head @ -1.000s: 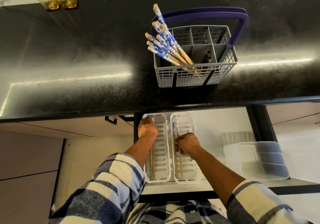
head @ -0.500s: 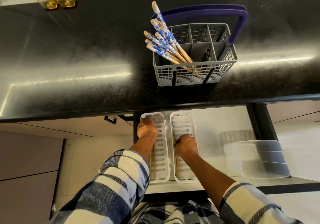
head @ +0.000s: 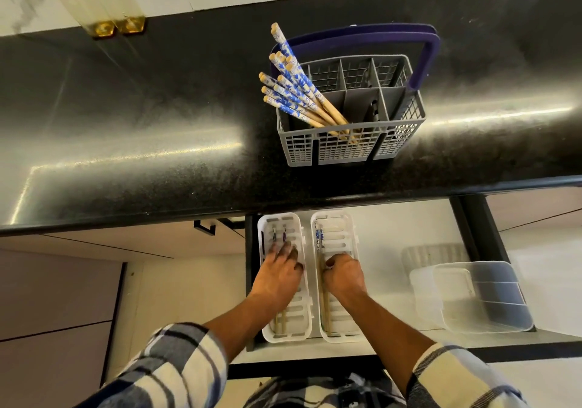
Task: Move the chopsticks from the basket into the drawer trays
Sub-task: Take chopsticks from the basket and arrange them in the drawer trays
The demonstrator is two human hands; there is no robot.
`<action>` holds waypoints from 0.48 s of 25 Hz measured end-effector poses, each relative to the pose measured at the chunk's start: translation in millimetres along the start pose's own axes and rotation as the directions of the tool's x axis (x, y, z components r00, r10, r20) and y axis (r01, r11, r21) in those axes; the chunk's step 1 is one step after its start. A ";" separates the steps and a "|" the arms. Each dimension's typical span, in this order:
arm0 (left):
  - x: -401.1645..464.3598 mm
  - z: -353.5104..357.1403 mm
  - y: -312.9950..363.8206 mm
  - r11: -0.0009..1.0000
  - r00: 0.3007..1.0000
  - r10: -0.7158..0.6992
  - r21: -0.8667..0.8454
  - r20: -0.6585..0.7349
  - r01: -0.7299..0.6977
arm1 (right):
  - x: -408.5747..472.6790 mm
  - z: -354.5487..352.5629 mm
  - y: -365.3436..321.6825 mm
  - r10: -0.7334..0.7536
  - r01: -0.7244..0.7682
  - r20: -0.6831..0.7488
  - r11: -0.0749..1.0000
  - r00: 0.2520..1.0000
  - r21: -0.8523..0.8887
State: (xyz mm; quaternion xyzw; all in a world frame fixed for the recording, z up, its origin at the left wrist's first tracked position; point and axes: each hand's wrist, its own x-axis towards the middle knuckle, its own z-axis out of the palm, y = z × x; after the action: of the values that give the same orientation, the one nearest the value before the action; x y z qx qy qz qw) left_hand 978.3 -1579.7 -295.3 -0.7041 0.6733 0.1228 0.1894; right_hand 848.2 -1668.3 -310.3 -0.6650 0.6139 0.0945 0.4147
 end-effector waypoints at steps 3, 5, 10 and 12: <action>-18.1 17.4 -6.6 0.993 0.996 0.013 0.119 0.087 -0.023 | -0.5 -2.4 1.7 -0.018 0.014 0.048 0.997 0.999 0.074; -23.9 22.8 -15.2 0.990 0.991 -0.019 0.144 0.130 0.000 | -2.2 -3.8 2.8 -0.059 0.051 0.084 0.994 0.995 0.094; -29.4 16.6 -18.2 0.986 0.981 -0.067 0.164 0.183 0.037 | -4.8 -5.9 4.3 -0.090 0.081 0.095 0.992 0.991 0.094; -27.4 13.8 -13.9 0.984 0.977 -0.093 0.165 0.191 0.061 | -6.1 -6.0 4.6 -0.092 0.083 0.097 0.992 0.991 0.093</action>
State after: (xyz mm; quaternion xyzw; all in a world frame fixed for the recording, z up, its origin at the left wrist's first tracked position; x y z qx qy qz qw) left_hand 991.5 -1548.7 -294.6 -0.6967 0.6308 0.1311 0.3153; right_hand 840.4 -1667.4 -304.6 -0.6665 0.5660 0.0828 0.4781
